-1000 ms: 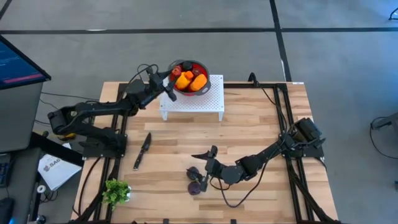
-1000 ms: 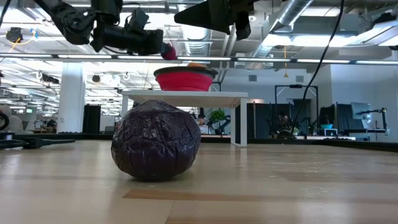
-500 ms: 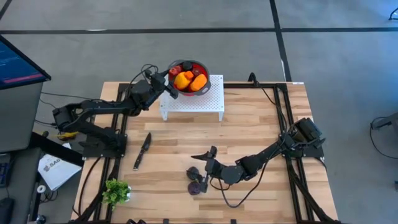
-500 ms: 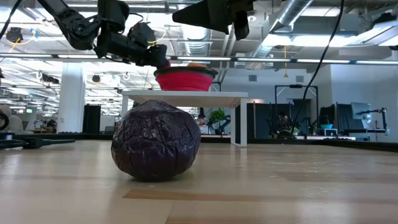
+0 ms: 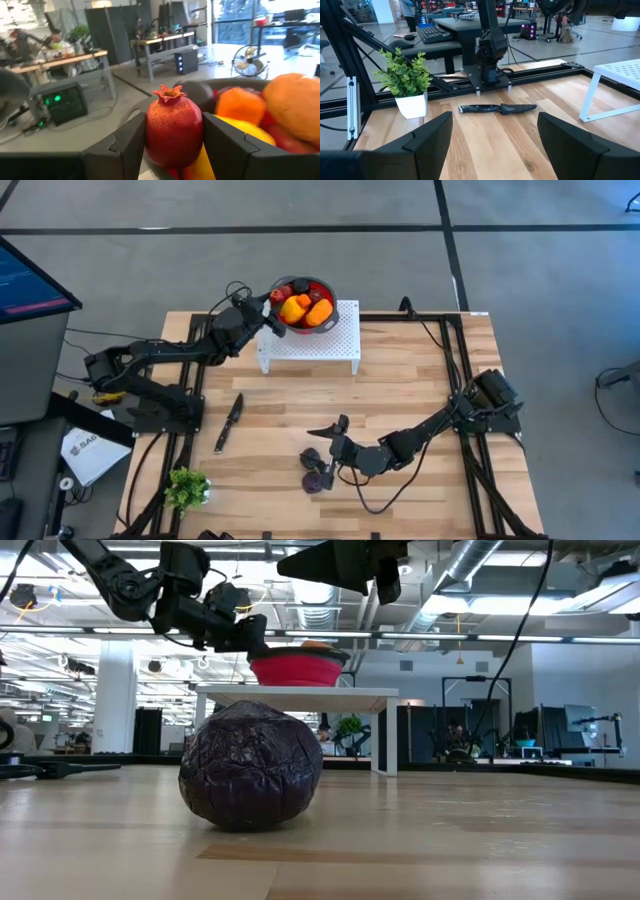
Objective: Pick & Place Fruit
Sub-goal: Put the red pomegranate into the red strainer bowl on the shelf, then put the top purple plum into the red strainer bowl on the shelf
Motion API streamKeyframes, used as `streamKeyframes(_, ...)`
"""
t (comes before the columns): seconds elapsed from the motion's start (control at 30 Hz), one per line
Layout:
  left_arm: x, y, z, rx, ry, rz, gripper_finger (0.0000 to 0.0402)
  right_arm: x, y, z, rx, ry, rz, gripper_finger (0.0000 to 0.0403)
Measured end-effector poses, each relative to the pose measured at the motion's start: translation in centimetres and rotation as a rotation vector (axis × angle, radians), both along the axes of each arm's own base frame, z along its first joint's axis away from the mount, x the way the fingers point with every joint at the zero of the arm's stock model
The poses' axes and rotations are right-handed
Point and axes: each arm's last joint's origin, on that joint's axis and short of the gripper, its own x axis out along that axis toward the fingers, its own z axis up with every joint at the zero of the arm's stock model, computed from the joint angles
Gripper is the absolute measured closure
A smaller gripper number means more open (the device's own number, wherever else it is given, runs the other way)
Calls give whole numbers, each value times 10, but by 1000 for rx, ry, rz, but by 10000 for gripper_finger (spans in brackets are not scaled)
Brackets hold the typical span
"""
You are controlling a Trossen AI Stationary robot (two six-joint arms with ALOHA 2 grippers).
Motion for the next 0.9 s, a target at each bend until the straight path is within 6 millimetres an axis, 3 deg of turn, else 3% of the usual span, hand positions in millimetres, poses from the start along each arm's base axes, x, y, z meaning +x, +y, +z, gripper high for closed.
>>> streamKeyframes(0.27,-3,4,-3,-31,-1,21,221,0,0,0,0,0,0,117)
streamKeyframes(0.63,-4,2,1,-37,-27,-29,151,0,0,0,0,0,0,117)
streamKeyframes(0.9,-9,-2,12,-12,-65,-37,137,0,0,0,0,0,0,117)
